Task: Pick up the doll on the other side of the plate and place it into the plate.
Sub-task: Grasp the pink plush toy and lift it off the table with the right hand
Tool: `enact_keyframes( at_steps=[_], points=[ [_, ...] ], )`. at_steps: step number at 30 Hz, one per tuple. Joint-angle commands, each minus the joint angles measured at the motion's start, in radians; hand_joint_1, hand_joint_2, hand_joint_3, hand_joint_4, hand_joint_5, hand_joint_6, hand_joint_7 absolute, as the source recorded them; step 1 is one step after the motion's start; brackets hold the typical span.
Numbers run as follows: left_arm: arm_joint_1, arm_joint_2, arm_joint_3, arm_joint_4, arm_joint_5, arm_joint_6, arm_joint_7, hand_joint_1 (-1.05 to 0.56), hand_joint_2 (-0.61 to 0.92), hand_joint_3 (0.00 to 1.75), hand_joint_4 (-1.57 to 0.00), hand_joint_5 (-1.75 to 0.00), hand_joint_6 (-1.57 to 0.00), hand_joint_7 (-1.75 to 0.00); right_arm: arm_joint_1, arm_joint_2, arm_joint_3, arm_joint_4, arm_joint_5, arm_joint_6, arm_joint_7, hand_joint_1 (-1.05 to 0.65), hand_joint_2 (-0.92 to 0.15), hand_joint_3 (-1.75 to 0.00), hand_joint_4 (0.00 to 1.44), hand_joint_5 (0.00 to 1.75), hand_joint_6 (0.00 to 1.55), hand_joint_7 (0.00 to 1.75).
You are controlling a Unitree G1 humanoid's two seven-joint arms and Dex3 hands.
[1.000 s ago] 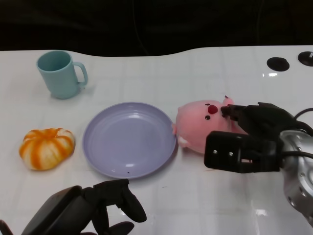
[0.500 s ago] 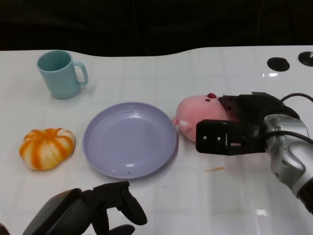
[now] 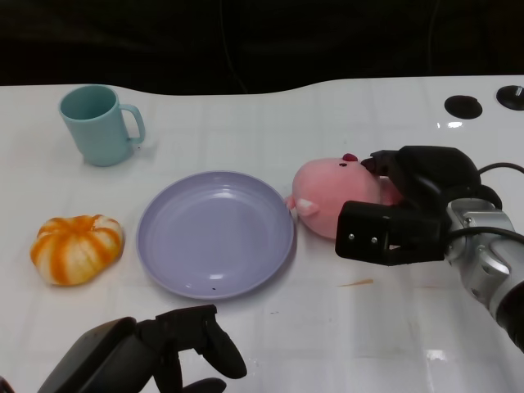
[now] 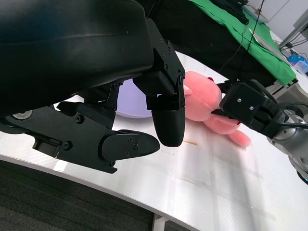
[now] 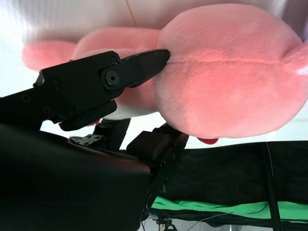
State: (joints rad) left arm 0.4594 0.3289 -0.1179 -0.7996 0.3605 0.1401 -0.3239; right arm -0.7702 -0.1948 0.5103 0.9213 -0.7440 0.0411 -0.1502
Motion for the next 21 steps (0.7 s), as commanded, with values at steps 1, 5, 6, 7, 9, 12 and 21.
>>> enact_keyframes(
  at_steps=[1,5,6,7,9,12,21],
  points=[
    [0.006,0.005,-0.003,-0.020,0.015,0.007,-0.001,-0.24,0.91,0.43,-0.60,-1.73,-0.65,-1.05,-0.001,0.010,0.048,0.062,-0.024,-0.002,0.038,-0.35,-0.92,-0.15,0.82,1.42,1.05,0.02],
    [0.005,-0.001,-0.007,-0.024,0.024,0.011,-0.001,-0.24,0.91,0.42,-0.60,-1.74,-0.66,-1.05,-0.027,0.020,0.085,0.102,-0.038,0.027,0.086,-0.40,-0.92,-0.21,0.86,0.98,1.01,0.01],
    [0.005,-0.003,-0.008,-0.025,0.023,0.014,-0.001,-0.24,0.92,0.42,-0.60,-1.74,-0.66,-1.05,-0.030,0.022,0.090,0.106,-0.039,0.033,0.089,-0.41,-0.92,-0.21,0.87,0.95,1.00,0.00],
    [0.004,-0.004,-0.008,-0.025,0.022,0.015,-0.002,-0.24,0.92,0.42,-0.60,-1.74,-0.66,-1.05,-0.030,0.021,0.091,0.106,-0.039,0.036,0.087,-0.41,-0.92,-0.22,0.86,0.97,0.99,0.00],
    [0.003,-0.003,-0.006,-0.023,0.022,0.012,-0.003,-0.24,0.92,0.42,-0.61,-1.74,-0.66,-1.06,-0.029,0.019,0.087,0.106,-0.030,0.035,0.076,-0.40,-0.92,-0.24,0.84,1.15,1.01,0.01],
    [0.000,-0.001,-0.002,-0.017,0.019,0.005,-0.004,-0.24,0.92,0.42,-0.61,-1.74,-0.66,-1.06,-0.024,0.018,0.067,0.106,-0.010,0.027,0.039,-0.35,-0.92,-0.18,0.81,1.57,1.11,0.05],
    [-0.001,0.001,0.008,-0.013,0.009,0.005,-0.007,-0.23,0.91,0.42,-0.60,-1.72,-0.65,-1.05,0.016,-0.005,-0.026,0.026,0.075,0.013,-0.026,-0.30,-0.92,-0.28,0.82,1.74,0.96,0.70]
  ],
)
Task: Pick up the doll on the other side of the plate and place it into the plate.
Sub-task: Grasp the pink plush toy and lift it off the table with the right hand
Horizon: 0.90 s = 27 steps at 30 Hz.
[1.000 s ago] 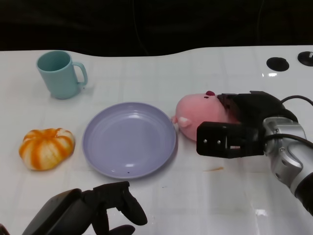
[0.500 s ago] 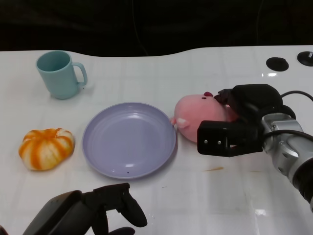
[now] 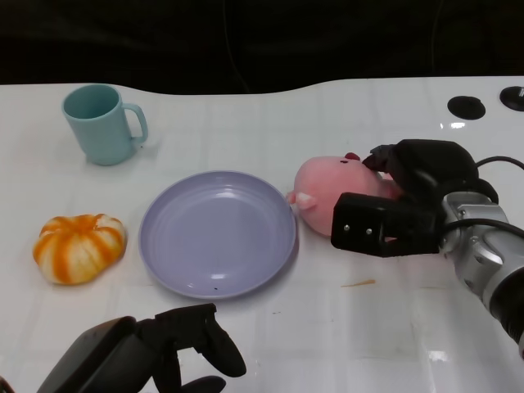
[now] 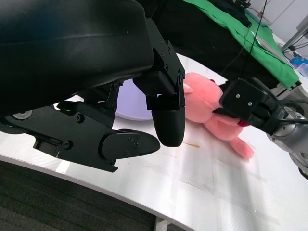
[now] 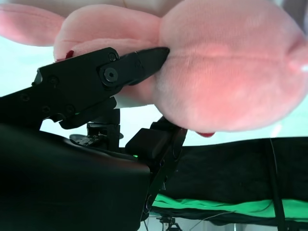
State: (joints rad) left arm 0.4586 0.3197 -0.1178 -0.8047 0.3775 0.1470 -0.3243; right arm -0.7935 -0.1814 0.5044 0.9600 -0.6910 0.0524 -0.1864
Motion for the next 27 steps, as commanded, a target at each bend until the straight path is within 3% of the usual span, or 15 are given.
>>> enact_keyframes(
  at_steps=[1,3,5,6,9,15,27],
  points=[
    [-0.001,0.011,0.009,-0.006,-0.011,-0.005,-0.006,-0.23,0.91,0.42,-0.60,-1.71,-0.65,-1.05,0.046,-0.022,-0.029,-0.022,0.029,-0.002,-0.001,-0.30,-0.92,-0.28,0.82,1.75,0.97,0.71],
    [-0.003,0.012,0.012,-0.004,-0.011,-0.005,-0.007,-0.23,0.91,0.42,-0.60,-1.71,-0.66,-1.05,0.058,-0.029,-0.049,-0.044,0.041,-0.005,-0.018,-0.27,-0.91,-0.30,0.87,1.75,0.80,1.33],
    [-0.003,0.014,0.015,-0.001,-0.011,-0.006,-0.007,-0.24,0.91,0.42,-0.61,-1.70,-0.66,-1.05,0.070,-0.036,-0.066,-0.065,0.054,-0.003,-0.027,-0.27,-0.88,-0.37,0.89,1.75,0.71,1.63],
    [-0.004,0.014,0.016,0.001,-0.011,-0.008,-0.007,-0.23,0.91,0.42,-0.61,-1.70,-0.66,-1.05,0.077,-0.039,-0.074,-0.077,0.060,-0.003,-0.030,-0.25,-0.76,-0.58,0.91,1.75,0.70,1.70],
    [-0.006,0.015,0.019,0.007,-0.015,-0.016,-0.007,-0.24,0.91,0.42,-0.61,-1.70,-0.66,-1.05,0.096,-0.048,-0.102,-0.114,0.081,-0.001,-0.039,-0.24,-0.62,-0.88,0.95,1.75,0.71,1.74],
    [-0.006,0.015,0.021,0.005,-0.012,-0.008,-0.010,-0.24,0.91,0.43,-0.61,-1.69,-0.66,-1.04,0.136,-0.062,-0.142,-0.178,0.105,-0.022,-0.049,-0.22,-0.54,-1.03,0.95,1.75,0.72,1.75],
    [-0.007,0.015,0.022,0.010,-0.019,-0.011,-0.011,-0.24,0.92,0.42,-0.61,-1.69,-0.66,-1.03,0.170,-0.059,-0.196,-0.259,0.126,-0.037,-0.064,-0.22,-0.51,-1.08,0.93,1.75,0.73,1.75]
  ],
)
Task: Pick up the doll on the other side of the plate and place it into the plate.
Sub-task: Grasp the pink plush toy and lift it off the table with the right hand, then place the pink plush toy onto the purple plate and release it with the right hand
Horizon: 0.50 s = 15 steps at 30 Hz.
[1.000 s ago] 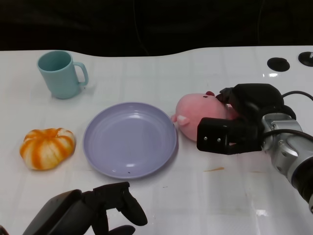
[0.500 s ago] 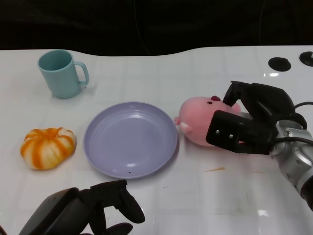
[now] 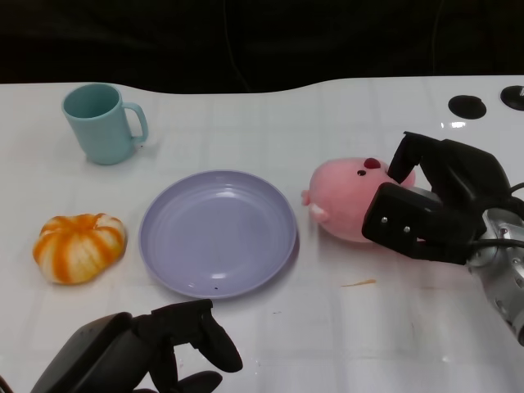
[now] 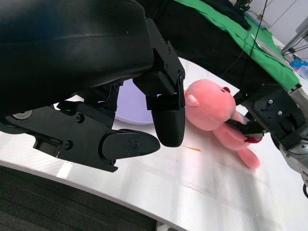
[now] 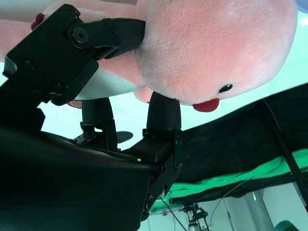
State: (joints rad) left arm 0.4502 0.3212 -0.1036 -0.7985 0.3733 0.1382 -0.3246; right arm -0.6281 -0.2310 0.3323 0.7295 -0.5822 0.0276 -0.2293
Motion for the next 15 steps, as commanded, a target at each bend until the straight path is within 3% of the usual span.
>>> enact_keyframes(
  at_steps=[1,5,11,15],
  points=[
    [0.001,0.013,0.008,0.004,-0.015,-0.001,-0.011,-0.24,0.92,0.43,-0.61,-1.68,-0.66,-1.03,0.004,-0.006,-0.031,-0.033,0.025,-0.017,-0.022,-0.22,-0.50,-1.10,0.93,1.75,0.73,1.75],
    [0.000,0.013,0.007,0.006,-0.016,-0.001,-0.011,-0.24,0.91,0.43,-0.60,-1.67,-0.66,-1.03,0.002,0.007,-0.058,-0.054,0.061,-0.030,-0.015,-0.21,-0.42,-1.27,0.97,1.75,0.79,1.75],
    [-0.001,0.015,0.005,0.012,-0.018,-0.010,-0.006,-0.23,0.91,0.43,-0.60,-1.69,-0.66,-1.03,-0.010,0.027,-0.071,-0.111,0.075,-0.003,0.005,-0.19,-0.37,-1.35,0.92,1.75,0.76,1.75],
    [-0.002,0.014,0.002,0.011,-0.014,-0.005,-0.006,-0.24,0.91,0.43,-0.61,-1.70,-0.67,-1.03,-0.018,0.047,-0.078,-0.139,0.095,-0.013,0.013,-0.17,-0.31,-1.45,0.97,1.75,0.78,1.75]
  ],
)
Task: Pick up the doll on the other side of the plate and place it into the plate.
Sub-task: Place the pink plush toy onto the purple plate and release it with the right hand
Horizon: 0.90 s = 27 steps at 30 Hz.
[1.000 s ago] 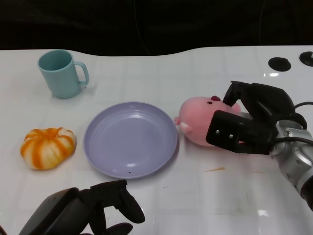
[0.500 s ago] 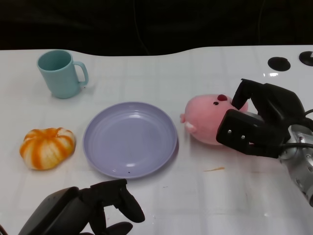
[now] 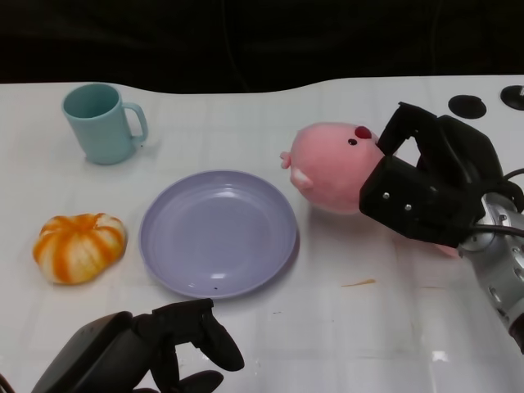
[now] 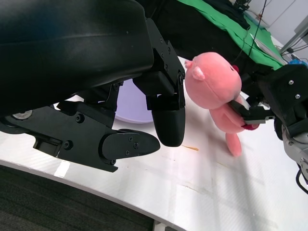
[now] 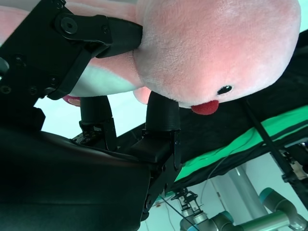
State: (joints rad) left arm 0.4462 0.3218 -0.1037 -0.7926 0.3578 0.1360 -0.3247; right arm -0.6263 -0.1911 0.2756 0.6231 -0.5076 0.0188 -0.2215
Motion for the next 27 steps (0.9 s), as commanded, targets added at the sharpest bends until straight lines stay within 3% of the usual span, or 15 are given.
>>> enact_keyframes(
  at_steps=[1,7,18,27],
  points=[
    [0.001,0.014,0.001,0.006,0.002,-0.003,-0.006,-0.24,0.91,0.43,-0.61,-1.70,-0.67,-1.03,-0.022,0.011,-0.017,-0.042,0.018,-0.001,0.009,-0.18,-0.31,-1.45,0.97,1.75,0.78,1.75],
    [-0.003,0.011,-0.009,0.016,0.006,-0.010,-0.001,-0.23,0.92,0.41,-0.60,-1.70,-0.66,-1.03,-0.054,0.056,0.003,-0.084,0.015,0.006,0.043,-0.16,-0.30,-1.50,0.96,1.75,0.77,1.75],
    [-0.006,-0.003,-0.040,0.016,0.029,-0.013,0.010,-0.22,0.92,0.41,-0.60,-1.75,-0.67,-1.04,-0.147,0.165,0.064,-0.017,-0.001,-0.032,0.054,-0.20,-0.28,-1.51,1.03,1.75,0.84,1.70],
    [-0.005,-0.010,-0.056,0.006,0.052,-0.004,0.009,-0.23,0.92,0.41,-0.59,-1.74,-0.67,-1.04,-0.195,0.245,0.120,0.045,-0.041,-0.025,0.044,-0.20,-0.27,-1.45,1.02,1.75,0.79,1.75]
  ],
)
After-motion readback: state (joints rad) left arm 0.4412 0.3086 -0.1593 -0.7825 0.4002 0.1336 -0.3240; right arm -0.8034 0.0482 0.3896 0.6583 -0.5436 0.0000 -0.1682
